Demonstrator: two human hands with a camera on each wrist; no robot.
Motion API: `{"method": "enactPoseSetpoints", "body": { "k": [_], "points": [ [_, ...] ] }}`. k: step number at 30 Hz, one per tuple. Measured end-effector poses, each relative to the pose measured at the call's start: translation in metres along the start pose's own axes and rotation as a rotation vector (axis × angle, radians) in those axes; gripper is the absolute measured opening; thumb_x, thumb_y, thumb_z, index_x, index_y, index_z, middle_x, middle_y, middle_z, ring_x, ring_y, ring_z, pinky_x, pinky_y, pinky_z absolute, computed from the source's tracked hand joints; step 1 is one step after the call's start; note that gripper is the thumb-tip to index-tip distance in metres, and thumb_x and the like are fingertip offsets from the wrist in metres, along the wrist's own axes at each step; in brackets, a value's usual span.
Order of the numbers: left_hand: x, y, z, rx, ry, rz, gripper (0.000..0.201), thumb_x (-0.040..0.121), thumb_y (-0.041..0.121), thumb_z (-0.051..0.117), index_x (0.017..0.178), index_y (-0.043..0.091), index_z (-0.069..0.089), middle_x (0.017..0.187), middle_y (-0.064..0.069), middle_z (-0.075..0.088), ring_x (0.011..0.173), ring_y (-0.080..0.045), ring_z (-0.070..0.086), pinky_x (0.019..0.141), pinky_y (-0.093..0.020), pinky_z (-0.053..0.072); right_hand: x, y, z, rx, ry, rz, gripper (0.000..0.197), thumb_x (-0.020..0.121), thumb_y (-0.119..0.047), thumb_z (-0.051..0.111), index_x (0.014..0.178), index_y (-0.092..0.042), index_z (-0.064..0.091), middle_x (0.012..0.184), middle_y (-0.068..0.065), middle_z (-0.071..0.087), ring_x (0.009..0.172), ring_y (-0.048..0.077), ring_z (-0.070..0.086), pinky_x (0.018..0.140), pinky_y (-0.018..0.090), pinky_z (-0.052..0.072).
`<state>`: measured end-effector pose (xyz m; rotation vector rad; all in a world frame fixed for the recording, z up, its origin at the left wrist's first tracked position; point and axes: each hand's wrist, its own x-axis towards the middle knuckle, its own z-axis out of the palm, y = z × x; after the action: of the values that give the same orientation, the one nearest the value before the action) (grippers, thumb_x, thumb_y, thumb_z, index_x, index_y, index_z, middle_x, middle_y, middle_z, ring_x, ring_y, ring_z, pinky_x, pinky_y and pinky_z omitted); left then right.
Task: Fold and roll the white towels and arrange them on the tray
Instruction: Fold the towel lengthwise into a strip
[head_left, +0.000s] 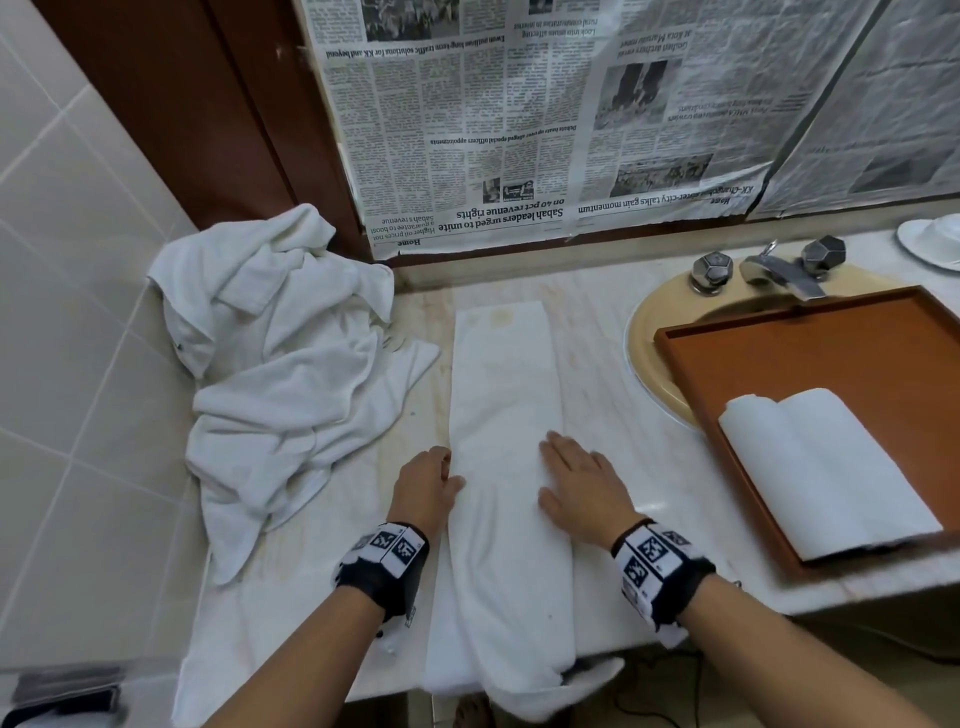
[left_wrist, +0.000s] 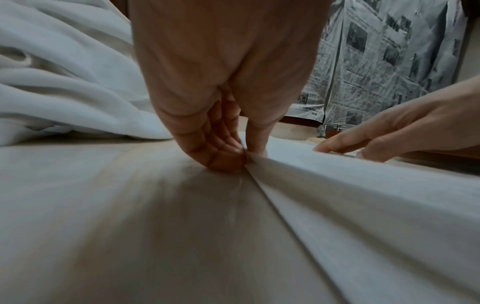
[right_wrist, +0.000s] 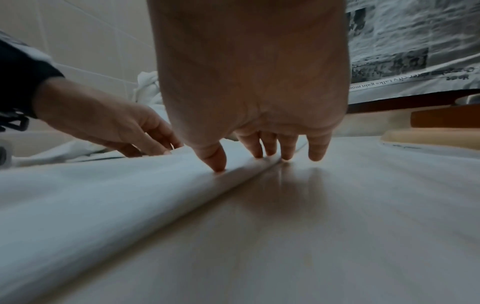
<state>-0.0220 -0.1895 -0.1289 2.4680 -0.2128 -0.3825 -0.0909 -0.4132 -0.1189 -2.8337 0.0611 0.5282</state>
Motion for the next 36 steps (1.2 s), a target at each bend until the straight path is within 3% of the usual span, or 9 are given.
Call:
{"method": "enactPoseSetpoints", "body": {
  "k": [3,8,14,17,20,24,27,31,36],
  "points": [
    [0.021,0.011,0.004,0.012,-0.006,-0.021,0.017,0.092,0.018,0.063,0.087,0.010,0.049,0.081,-0.002,0.049,0.079,-0.022,0.049,0.064,-0.028,0.031,0.026,0.009,-0.016,-0.013,-0.023,0.019,0.070,0.100,-0.033,0.038,0.159,-0.014,0.006,0.167,0.000,-0.002,0.153,0.016,0.004,0.122,0.038,0.008],
    [0.057,0.030,0.011,-0.011,0.025,-0.041,0.039,0.095,0.022,0.061,0.129,0.006,0.048,0.107,-0.014,0.061,0.101,-0.031,0.057,0.080,-0.038,0.046,0.073,0.019,-0.033,0.049,0.004,0.068,0.069,0.099,-0.028,0.036,0.159,-0.017,0.006,0.167,-0.004,-0.004,0.153,0.015,0.001,0.123,0.042,0.007],
    [0.082,0.031,0.007,-0.070,0.046,-0.093,0.042,0.096,0.029,0.061,0.132,0.009,0.052,0.102,-0.011,0.063,0.099,-0.026,0.059,0.077,-0.028,0.039,0.098,0.023,-0.042,0.054,0.115,0.033,0.064,0.098,-0.026,0.040,0.157,-0.013,0.019,0.166,0.001,0.009,0.151,0.018,0.013,0.118,0.041,0.019],
    [0.065,0.030,0.002,-0.111,0.016,-0.054,0.044,0.092,0.028,0.066,0.131,0.014,0.053,0.090,-0.005,0.065,0.091,-0.019,0.059,0.077,-0.025,0.038,0.070,0.028,-0.049,0.142,0.171,-0.076,0.050,0.098,-0.030,0.051,0.143,-0.012,0.044,0.153,0.005,0.037,0.138,0.023,0.037,0.105,0.035,0.032],
    [0.036,0.028,0.007,-0.127,-0.031,-0.019,0.044,0.089,0.026,0.070,0.130,0.017,0.056,0.088,-0.003,0.065,0.090,-0.017,0.060,0.082,-0.027,0.045,0.014,0.037,-0.045,0.303,0.048,-0.187,0.044,0.093,-0.041,0.063,0.129,-0.016,0.057,0.124,-0.001,0.055,0.113,0.018,0.052,0.092,0.027,0.038],
    [0.010,0.026,0.021,-0.055,-0.065,-0.019,0.047,0.089,0.030,0.070,0.132,0.017,0.057,0.097,-0.002,0.058,0.092,-0.019,0.058,0.089,-0.032,0.047,-0.048,0.045,-0.023,0.250,-0.204,-0.174,0.050,0.084,-0.060,0.064,0.119,-0.025,0.058,0.113,-0.010,0.049,0.103,0.009,0.046,0.090,0.030,0.044],
    [-0.006,0.027,0.028,-0.040,-0.052,-0.036,0.045,0.088,0.031,0.069,0.130,0.018,0.055,0.096,-0.001,0.058,0.091,-0.020,0.058,0.087,-0.034,0.048,-0.063,0.039,-0.010,0.187,-0.215,-0.146,0.038,0.085,-0.054,0.063,0.105,-0.022,0.056,0.108,-0.008,0.045,0.101,0.012,0.044,0.085,0.031,0.044],
    [-0.029,0.031,0.039,-0.054,-0.071,-0.096,0.036,0.088,0.025,0.068,0.122,0.019,0.056,0.078,0.007,0.061,0.087,-0.017,0.060,0.082,-0.033,0.050,-0.072,0.030,-0.010,0.133,-0.200,-0.105,0.031,0.090,-0.051,0.059,0.087,-0.021,0.053,0.098,-0.006,0.047,0.089,0.013,0.047,0.065,0.027,0.036],
    [-0.037,0.031,0.046,-0.108,-0.014,-0.132,0.032,0.089,0.020,0.066,0.120,0.019,0.059,0.078,0.002,0.064,0.082,-0.014,0.060,0.074,-0.024,0.044,-0.105,0.026,-0.009,0.017,-0.281,-0.031,0.026,0.093,-0.049,0.052,0.089,-0.024,0.048,0.084,-0.006,0.051,0.081,0.017,0.055,0.060,0.028,0.035]
  ]
}}
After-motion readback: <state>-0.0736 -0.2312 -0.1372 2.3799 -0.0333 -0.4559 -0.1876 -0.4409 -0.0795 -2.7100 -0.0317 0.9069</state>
